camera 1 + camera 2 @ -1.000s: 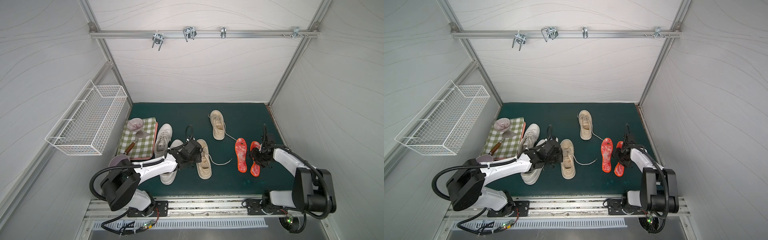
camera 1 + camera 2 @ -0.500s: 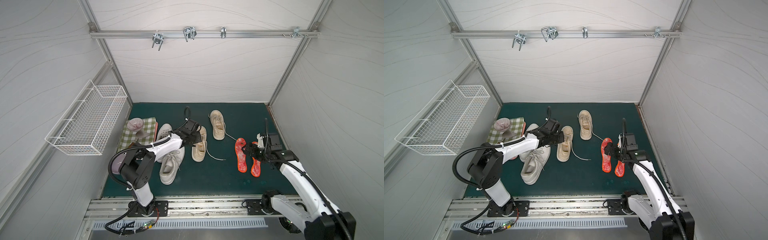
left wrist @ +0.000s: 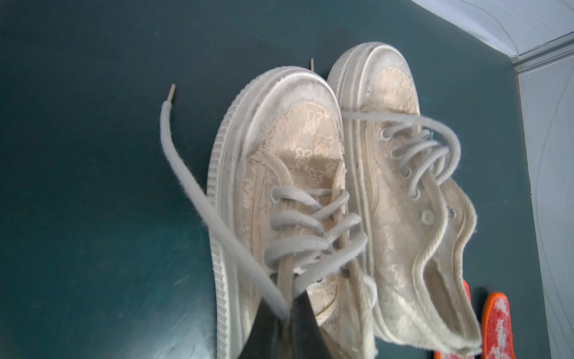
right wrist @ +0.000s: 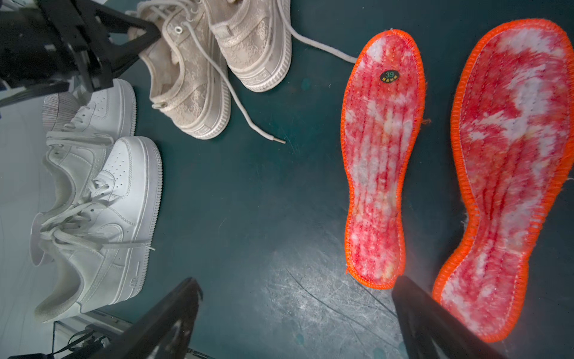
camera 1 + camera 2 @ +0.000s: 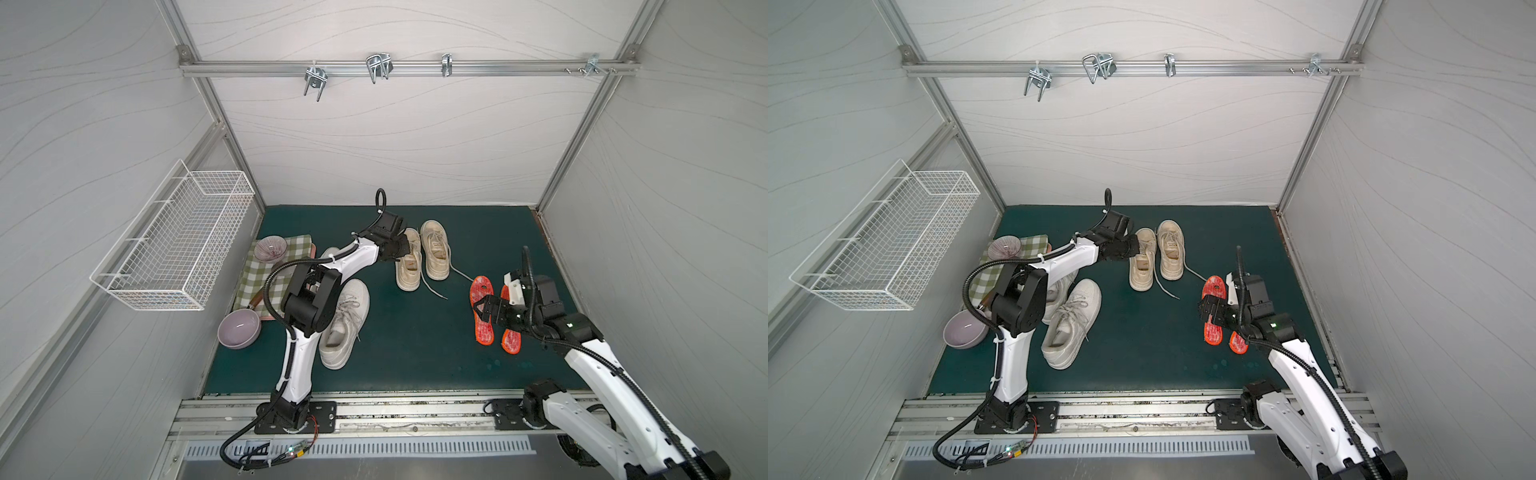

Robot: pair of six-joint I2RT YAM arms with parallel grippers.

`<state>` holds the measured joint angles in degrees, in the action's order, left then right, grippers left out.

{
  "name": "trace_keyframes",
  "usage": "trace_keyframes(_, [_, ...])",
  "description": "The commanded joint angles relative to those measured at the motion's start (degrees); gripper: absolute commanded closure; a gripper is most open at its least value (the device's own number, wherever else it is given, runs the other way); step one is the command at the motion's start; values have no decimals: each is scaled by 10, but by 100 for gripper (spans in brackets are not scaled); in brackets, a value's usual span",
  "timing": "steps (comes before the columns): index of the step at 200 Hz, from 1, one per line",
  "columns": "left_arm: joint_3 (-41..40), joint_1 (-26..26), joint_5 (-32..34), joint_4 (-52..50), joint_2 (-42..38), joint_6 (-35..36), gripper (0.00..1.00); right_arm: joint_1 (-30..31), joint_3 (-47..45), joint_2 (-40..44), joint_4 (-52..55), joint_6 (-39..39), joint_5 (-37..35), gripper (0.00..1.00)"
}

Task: Remove the insole from the shoe
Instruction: Move the shoe to the center of the board.

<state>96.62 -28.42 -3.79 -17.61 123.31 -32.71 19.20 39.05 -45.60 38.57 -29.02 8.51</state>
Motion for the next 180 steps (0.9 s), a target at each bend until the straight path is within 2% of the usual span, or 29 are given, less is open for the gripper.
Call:
trace_keyframes(1, [77,5,-15,8,27,19,100,5,-11,14,3,4,14,1])
trace_keyframes(35, [122,5,-30,-3,51,7,100,7,-14,20,-1,7,19,1])
trace_keyframes(63, [119,5,-27,-11,45,-8,86,9,-14,18,-5,6,21,1])
trace_keyframes(78, [120,5,-19,-32,34,-9,74,9,-13,19,-6,4,23,1])
trace_keyframes(105, [131,5,32,-132,-6,-1,56,14,-10,20,-4,3,24,1])
trace_keyframes(124, [120,5,63,-210,-62,10,46,21,-8,21,-7,1,26,1])
trace_keyframes(135, [96,5,81,-247,-110,11,42,25,-6,19,-10,1,24,1])
trace_keyframes(160, [-68,3,103,-244,-264,1,34,42,-4,17,-20,-2,20,1])
trace_keyframes(180, [-167,-6,131,-266,-373,-15,31,60,-3,14,-28,-2,11,1])
